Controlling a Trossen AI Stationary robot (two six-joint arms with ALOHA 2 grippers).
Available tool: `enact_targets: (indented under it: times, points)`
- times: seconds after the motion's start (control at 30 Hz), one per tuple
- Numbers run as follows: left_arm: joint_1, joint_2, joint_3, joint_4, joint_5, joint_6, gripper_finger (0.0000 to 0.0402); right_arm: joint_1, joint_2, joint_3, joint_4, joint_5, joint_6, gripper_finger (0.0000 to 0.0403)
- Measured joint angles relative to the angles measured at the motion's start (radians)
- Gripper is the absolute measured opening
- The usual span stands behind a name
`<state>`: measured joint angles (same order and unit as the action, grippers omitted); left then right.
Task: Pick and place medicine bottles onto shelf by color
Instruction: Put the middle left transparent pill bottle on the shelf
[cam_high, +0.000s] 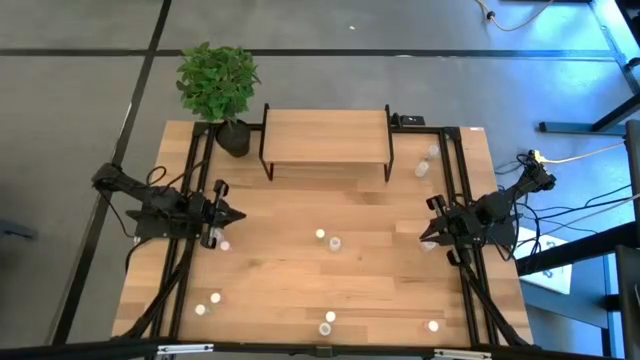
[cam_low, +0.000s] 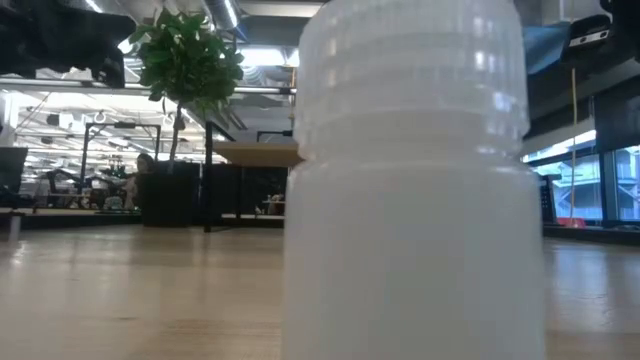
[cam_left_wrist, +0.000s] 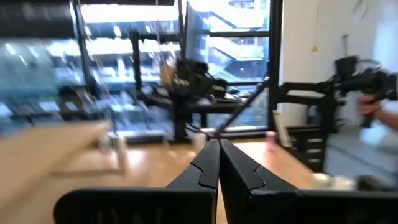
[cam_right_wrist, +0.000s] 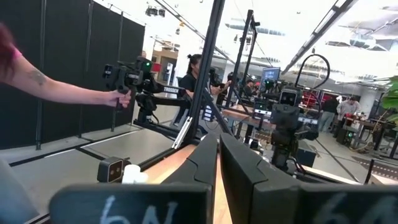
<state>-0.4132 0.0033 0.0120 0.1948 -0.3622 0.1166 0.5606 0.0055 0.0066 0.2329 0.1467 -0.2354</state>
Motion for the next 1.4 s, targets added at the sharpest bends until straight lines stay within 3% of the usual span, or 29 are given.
enact_targets:
  times: [0.13,0.3,0.6,0.9,1.1,1.4]
  points:
    - [0.001,0.007,0.079,-0.027,-0.065,0.025,0.0,0.0,0.0,0.0,-0.009,0.036,0.024,0.0023]
    - [0.001,0.09,0.247,-0.224,-0.065,-0.011,0.0,0.0,0.0,0.0,-0.039,0.087,0.03,0.0023]
    - [0.001,0.452,0.581,-0.572,-0.047,-0.151,0.0,0.0,0.0,0.0,-0.038,0.247,0.004,0.0023]
    - [0.001,0.771,0.89,-0.997,-0.028,-0.506,0.0,0.0,0.0,0.023,-0.035,0.28,-0.003,0.0023]
    - [-0.007,0.871,0.947,-1.084,0.124,-0.686,0.0,0.0,0.029,0.092,-0.134,0.285,0.025,0.0023]
    - [-0.015,0.927,0.947,-1.085,0.123,-0.788,0.0,0.0,0.234,0.295,-0.221,0.462,0.089,0.0023]
